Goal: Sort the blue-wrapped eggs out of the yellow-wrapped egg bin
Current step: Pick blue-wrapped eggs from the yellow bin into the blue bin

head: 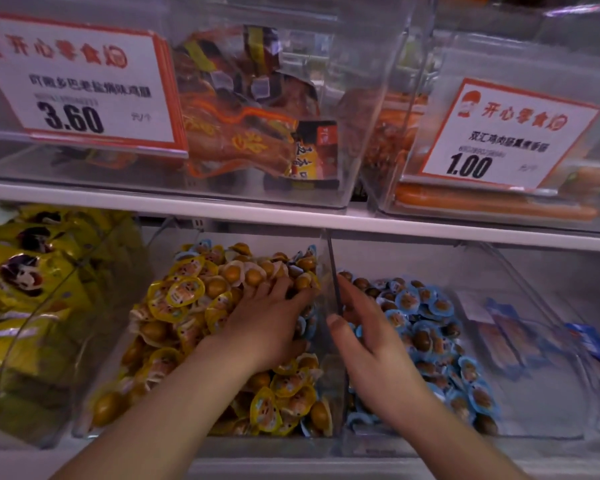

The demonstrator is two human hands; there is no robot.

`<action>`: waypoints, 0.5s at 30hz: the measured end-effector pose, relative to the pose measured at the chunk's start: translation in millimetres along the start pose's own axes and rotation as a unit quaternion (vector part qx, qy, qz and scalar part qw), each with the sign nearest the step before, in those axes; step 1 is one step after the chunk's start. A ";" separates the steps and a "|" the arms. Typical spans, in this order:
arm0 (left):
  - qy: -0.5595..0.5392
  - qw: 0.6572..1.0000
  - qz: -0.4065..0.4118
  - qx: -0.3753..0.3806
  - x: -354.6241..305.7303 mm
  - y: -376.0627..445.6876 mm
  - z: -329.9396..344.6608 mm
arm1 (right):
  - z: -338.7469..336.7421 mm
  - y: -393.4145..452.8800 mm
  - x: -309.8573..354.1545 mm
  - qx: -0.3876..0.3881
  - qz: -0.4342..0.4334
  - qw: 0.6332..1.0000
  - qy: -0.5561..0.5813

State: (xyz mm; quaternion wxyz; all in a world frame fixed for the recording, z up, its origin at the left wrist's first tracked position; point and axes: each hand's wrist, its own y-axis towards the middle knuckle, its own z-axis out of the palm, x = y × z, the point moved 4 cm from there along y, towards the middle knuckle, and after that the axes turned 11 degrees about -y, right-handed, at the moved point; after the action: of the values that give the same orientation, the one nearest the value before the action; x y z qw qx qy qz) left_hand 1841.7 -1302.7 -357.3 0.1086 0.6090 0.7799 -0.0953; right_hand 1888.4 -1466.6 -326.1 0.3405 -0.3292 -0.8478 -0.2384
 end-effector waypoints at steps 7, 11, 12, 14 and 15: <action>0.004 0.998 -0.011 0.067 -1.9 2.9 -0.9 | 0.7 0.1 -0.1 0.010 0.010 1.000 0.004; 0.060 0.993 -0.020 0.097 -17.6 12.7 -10.9 | -0.5 -0.7 2.7 0.007 0.007 1.000 0.004; 0.069 0.992 -0.026 0.105 -21.1 15.1 -14.1 | -1.1 -0.7 3.1 0.007 0.006 1.000 0.004; 0.066 0.992 -0.026 0.107 -26.5 17.5 -18.5 | -1.8 -0.4 3.4 0.010 0.003 1.000 -0.001; 0.056 0.993 -0.020 0.105 -28.5 16.8 -18.0 | -2.0 -0.5 3.3 0.011 0.002 1.000 -0.006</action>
State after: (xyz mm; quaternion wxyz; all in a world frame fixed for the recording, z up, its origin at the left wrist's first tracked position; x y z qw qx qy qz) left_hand 1863.8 -1320.1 -332.2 -0.0020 0.6054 0.7826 -0.1447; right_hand 1887.1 -1466.9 -322.4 0.3391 -0.3286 -0.8519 -0.2265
